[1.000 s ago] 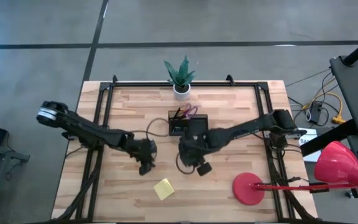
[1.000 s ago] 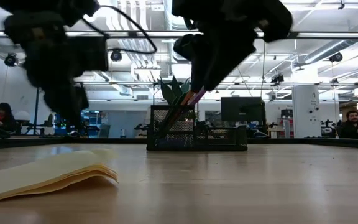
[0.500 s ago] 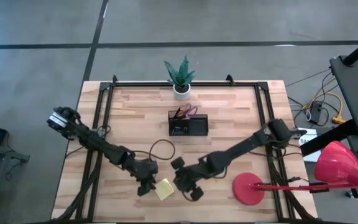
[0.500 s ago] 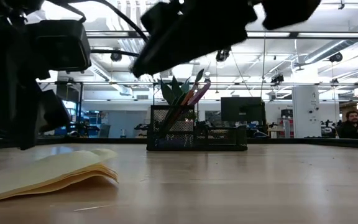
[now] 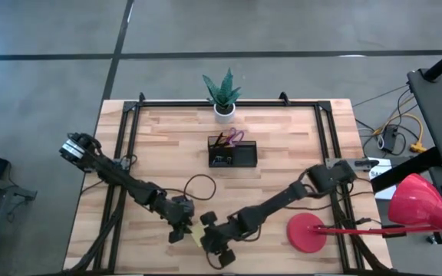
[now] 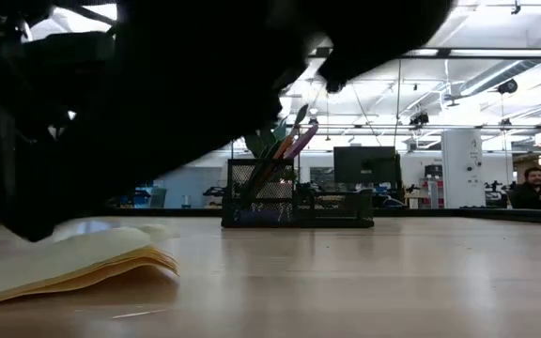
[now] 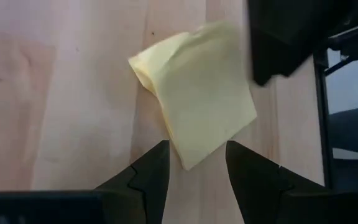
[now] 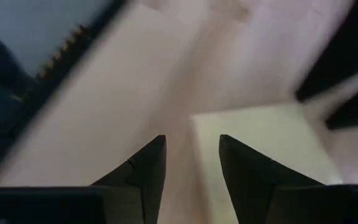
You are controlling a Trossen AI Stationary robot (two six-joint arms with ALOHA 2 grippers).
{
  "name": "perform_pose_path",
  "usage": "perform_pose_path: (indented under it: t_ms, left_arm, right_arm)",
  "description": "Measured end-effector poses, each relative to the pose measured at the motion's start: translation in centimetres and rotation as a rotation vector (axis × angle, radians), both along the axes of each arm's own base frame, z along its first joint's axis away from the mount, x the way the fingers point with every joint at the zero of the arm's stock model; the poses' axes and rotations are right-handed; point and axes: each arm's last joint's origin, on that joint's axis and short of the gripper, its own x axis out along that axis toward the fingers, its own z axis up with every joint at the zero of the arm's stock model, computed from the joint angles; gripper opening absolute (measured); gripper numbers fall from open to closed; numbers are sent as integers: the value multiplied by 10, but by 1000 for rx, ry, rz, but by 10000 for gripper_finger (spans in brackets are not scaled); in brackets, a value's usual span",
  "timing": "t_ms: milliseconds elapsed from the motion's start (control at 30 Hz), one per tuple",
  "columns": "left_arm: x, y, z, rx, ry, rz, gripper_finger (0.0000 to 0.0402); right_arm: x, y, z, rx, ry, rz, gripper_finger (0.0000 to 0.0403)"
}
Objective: Pick and place office supplies into organizer
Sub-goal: Put the yellow note into the black organizer
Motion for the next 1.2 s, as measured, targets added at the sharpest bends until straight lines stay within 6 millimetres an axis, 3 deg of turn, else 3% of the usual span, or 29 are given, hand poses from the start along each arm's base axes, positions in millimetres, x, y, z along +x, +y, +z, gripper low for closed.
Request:
perform_pose_path:
  t_ms: [167, 300, 500, 633, 867, 1200]
  left_arm:
    - [3, -4, -11, 4, 7, -7, 142]
    - [8, -8, -15, -19, -25, -20, 142]
    - [10, -10, -12, -33, -75, -36, 142]
    - [11, -10, -11, -33, -86, -32, 142]
    - [11, -10, -11, -25, -91, -22, 142]
    - [12, -9, -9, -15, -105, -4, 142]
  right_arm:
    - [5, -2, 0, -263, 56, -145, 135]
    - [0, 5, 13, -399, 70, -141, 136]
    - [-9, 24, 20, -432, 39, -91, 151]
    - [-25, 32, 21, -433, 119, -124, 163]
    - [-48, 46, 17, -573, 145, -146, 177]
    - [-47, 30, -10, -566, 141, -255, 169]
